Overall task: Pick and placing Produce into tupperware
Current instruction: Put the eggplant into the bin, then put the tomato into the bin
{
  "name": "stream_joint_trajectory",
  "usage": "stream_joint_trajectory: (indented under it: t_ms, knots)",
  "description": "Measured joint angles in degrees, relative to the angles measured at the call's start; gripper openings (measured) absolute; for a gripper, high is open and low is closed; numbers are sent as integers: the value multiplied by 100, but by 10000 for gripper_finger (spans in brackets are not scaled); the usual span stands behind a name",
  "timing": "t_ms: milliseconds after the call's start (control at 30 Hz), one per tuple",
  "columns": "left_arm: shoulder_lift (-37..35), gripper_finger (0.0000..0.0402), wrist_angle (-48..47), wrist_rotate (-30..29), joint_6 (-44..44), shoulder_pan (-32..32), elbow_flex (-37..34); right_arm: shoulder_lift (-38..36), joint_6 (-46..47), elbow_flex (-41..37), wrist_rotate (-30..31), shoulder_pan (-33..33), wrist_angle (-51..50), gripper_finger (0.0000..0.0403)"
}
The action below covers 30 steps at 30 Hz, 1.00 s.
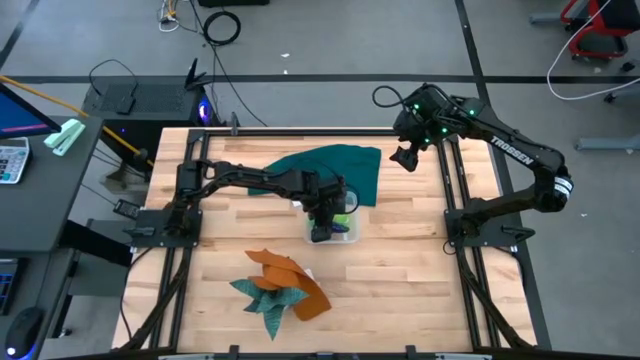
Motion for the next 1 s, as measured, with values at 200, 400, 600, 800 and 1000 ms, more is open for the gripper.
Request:
stream_joint_trajectory:
  t_ms: [200,400,600,800,1000]
  knots:
    - [0,210,7,0,-2,-43,0,0,-2,0,0,0,0,307]
    - [-124,235,-148,-3,-9,32,-2,0,-2,0,0,0,-5,307]
    - [-663,232,-532,-46,-492,397,-1,0,-48,0,0,-2,-7,307]
    - [-1083,218,-1652,-524,-1901,921,7,0,-90,0,0,-7,0,307]
    - [-1137,227,-3143,-295,-3166,1219,-4,0,-90,0,0,-7,103,307]
